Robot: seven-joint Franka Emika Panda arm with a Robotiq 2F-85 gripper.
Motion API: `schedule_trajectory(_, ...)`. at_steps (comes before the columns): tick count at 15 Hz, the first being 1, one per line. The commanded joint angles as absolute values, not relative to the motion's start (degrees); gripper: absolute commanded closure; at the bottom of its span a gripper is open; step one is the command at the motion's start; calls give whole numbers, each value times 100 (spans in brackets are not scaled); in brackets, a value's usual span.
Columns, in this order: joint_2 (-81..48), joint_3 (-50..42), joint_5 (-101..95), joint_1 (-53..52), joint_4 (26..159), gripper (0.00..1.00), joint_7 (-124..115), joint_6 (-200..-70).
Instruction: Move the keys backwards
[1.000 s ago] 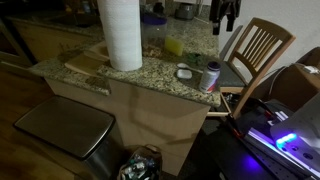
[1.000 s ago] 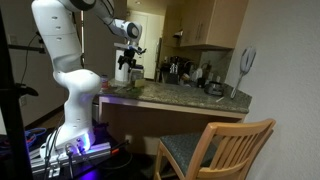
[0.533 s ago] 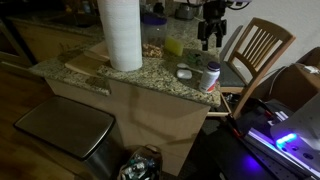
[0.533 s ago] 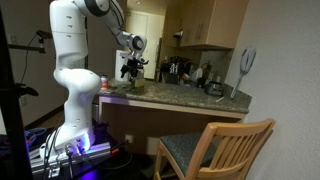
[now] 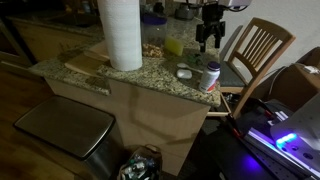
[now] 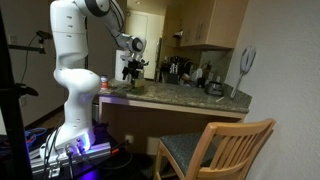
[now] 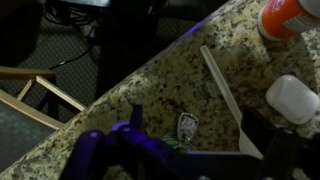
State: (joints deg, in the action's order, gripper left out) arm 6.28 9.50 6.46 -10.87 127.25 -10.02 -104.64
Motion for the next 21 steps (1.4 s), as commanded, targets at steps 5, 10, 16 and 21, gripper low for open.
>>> schedule_trajectory(5,480,1010,186,-1021,13303,0,-1620,-11884)
schedule_trajectory(10,431,1005,163,-1043,13231,14,-1671,-11822)
schedule_trajectory(16,465,1008,18,-1036,13259,62,-1667,-11842)
schedule_trajectory(21,471,1005,-75,-1034,13260,98,-1660,-11848)
